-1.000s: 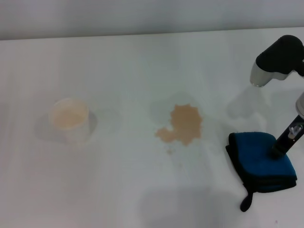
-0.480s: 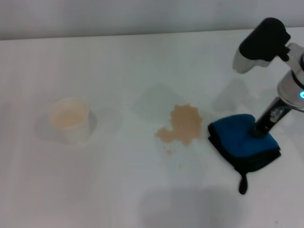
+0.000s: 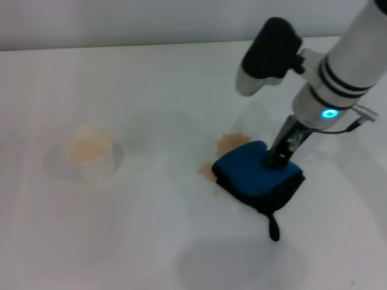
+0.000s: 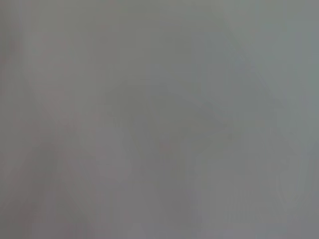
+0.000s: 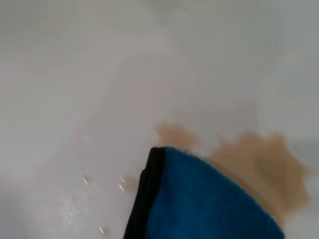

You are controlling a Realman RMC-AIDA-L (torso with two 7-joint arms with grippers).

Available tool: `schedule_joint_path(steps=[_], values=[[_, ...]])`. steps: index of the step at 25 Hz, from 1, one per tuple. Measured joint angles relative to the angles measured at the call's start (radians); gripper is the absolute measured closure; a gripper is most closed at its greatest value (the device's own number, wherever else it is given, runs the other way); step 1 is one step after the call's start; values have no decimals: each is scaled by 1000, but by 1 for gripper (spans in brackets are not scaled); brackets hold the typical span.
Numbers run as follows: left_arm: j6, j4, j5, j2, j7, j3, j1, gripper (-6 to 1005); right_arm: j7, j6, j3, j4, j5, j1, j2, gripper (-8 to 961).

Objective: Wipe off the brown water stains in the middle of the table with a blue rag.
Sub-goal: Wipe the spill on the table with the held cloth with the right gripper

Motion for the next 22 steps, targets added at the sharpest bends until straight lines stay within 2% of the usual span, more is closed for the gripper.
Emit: schedule_joint_path(steps=[8,14,22], values=[[7,-2,1,0,1,0,-8,127,-19,-63,-137,30,160,101,3,857],[11,-2,2,-3,1,3,-16,127,-34,-89,-223,45,233,149,6,857],[11,-1,2,-4,1,12,-13,128,-36,-208,-260,208,226,208,6,856]])
